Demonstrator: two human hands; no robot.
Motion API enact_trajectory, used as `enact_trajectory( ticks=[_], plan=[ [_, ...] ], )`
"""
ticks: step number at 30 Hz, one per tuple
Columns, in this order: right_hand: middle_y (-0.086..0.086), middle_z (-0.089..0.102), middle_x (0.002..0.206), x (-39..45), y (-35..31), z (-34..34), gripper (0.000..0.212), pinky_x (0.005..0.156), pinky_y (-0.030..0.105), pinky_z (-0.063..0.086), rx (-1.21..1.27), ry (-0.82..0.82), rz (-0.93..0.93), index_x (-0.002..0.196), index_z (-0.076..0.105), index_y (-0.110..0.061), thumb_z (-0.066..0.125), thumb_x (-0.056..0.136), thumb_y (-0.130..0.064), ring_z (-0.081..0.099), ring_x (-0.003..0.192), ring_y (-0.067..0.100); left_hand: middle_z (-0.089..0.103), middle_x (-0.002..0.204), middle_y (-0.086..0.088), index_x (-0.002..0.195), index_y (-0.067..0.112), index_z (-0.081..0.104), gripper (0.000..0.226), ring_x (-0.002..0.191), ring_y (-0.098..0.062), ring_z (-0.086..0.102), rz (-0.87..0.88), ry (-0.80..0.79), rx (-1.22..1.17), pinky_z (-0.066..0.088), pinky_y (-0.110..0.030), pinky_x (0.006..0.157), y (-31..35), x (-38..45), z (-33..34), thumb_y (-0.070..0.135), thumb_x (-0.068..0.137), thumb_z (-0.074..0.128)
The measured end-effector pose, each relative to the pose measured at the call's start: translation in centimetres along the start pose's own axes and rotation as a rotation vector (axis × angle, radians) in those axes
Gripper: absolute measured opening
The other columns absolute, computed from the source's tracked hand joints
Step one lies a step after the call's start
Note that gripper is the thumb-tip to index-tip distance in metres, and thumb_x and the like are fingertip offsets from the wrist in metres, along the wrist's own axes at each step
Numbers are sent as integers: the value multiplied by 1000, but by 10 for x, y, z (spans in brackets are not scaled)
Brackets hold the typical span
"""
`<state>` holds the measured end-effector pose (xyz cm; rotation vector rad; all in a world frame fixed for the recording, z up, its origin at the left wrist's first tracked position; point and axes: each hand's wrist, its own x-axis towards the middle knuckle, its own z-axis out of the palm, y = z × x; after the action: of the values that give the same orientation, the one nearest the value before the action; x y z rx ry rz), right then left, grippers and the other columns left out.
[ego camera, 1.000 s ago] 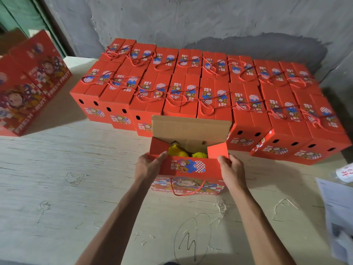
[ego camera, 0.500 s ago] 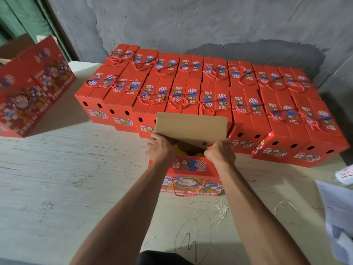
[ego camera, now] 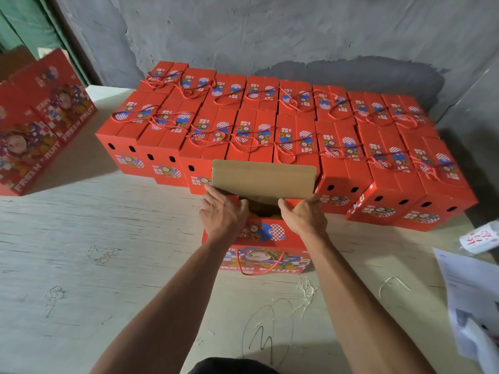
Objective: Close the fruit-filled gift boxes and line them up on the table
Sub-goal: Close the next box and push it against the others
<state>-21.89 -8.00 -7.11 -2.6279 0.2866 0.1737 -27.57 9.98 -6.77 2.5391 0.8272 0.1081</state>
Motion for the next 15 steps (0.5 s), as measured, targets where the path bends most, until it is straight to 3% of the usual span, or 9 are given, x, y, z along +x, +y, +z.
enact_trajectory(
  ticks=[3,7,11,15],
  plan=[
    [19,47,149,-4,4,1,102,93,49,50,99,55,-49,153,21,-1,46,91,-77,54,130,38,41,154,-17,159,1,9,94,138,-32,42,68,129,-184,39,-48,111,-4,-1,-1,54,93,52],
    [19,45,156,-11,3,0,87,106,45,46,223,234,-109,157,26,-1,53,98,-59,49,138,36,53,140,-8,149,11,32,65,131,-27,51,132,265,-448,36,-48,114,-7,-3,-6,48,99,50],
    [17,42,158,-12,4,0,73,105,45,46,285,205,-95,158,25,-5,57,98,-32,48,139,35,51,133,-11,144,10,35,54,121,-34,53,183,220,-534,48,-53,98,-12,-4,-9,17,93,52],
    [12,38,162,-10,11,-3,76,106,44,47,329,147,-109,160,19,-12,60,97,-22,47,141,32,54,114,-4,126,20,36,46,102,-30,61,174,178,-576,52,-48,73,-20,-1,-10,23,90,65]
  ],
)
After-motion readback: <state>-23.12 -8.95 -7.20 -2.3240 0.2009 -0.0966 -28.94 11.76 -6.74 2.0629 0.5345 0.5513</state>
